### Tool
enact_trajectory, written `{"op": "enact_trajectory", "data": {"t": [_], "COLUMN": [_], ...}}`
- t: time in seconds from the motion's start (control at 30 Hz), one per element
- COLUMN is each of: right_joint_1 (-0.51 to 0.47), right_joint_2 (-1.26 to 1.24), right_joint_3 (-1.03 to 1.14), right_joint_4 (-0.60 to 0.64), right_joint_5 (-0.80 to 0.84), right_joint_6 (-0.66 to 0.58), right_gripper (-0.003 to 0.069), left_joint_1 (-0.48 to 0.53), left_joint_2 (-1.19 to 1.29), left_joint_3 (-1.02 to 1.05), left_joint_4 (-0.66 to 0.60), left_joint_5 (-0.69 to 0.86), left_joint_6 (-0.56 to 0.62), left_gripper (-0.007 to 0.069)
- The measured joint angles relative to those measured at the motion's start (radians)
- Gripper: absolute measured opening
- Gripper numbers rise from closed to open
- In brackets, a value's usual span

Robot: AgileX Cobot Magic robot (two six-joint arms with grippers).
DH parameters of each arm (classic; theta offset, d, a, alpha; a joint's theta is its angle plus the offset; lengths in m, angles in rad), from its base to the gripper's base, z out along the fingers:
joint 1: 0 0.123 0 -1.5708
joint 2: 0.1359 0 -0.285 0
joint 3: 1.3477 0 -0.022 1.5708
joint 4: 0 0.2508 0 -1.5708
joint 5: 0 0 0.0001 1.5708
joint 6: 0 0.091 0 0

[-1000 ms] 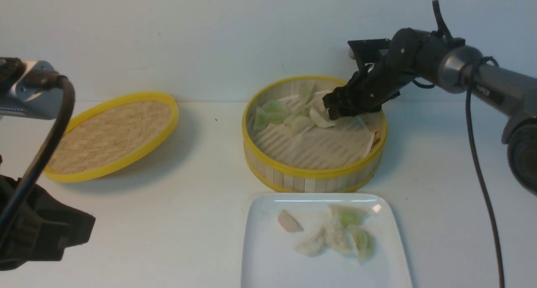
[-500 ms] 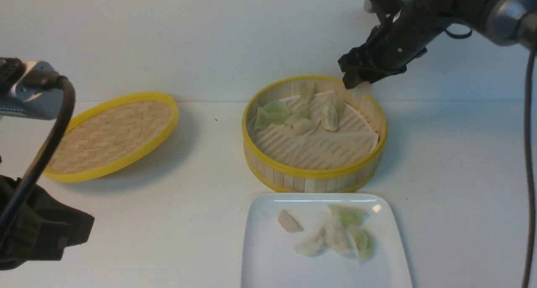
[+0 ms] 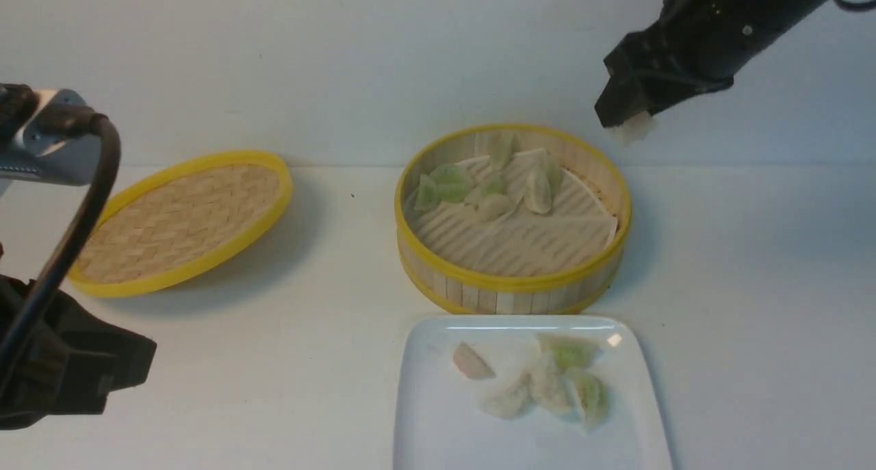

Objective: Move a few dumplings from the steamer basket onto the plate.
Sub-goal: Use the right arm to put the dumpling into the plate

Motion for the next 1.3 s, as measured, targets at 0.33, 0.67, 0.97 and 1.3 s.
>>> {"op": "enact_trajectory", "data": {"t": [0.33, 0.67, 0.97, 1.3], "right_joint_1": [0.191, 0.327, 0.327, 0.327], "right_joint_2": [-0.237, -0.104, -0.037, -0.149], "right_joint_3": [0.641, 0.821, 0.821, 0.821], "right_joint_4": [0.109, 0.117, 0.117, 0.09], "right_joint_5": [-0.231, -0.606, -0.707, -0.66], "right_joint_6": [-0.097, -0.101, -0.1, -0.076], "right_gripper": [0.0318, 0.0318, 0.0365, 0.0484], "left_joint_1": [0.0, 0.0, 0.0, 0.0], "left_joint_2": [0.0, 0.024, 0.029, 0.031], "left_joint_3": [0.0, 0.0, 0.0, 0.0], "left_joint_4": [0.007, 0.006, 0.004, 0.004], "left_joint_5": [-0.03, -0.041, -0.033, -0.047], "left_joint_6": [0.001, 0.003, 0.005, 0.005], "left_gripper": [-0.0006, -0.0006, -0.0006, -0.0006]}}
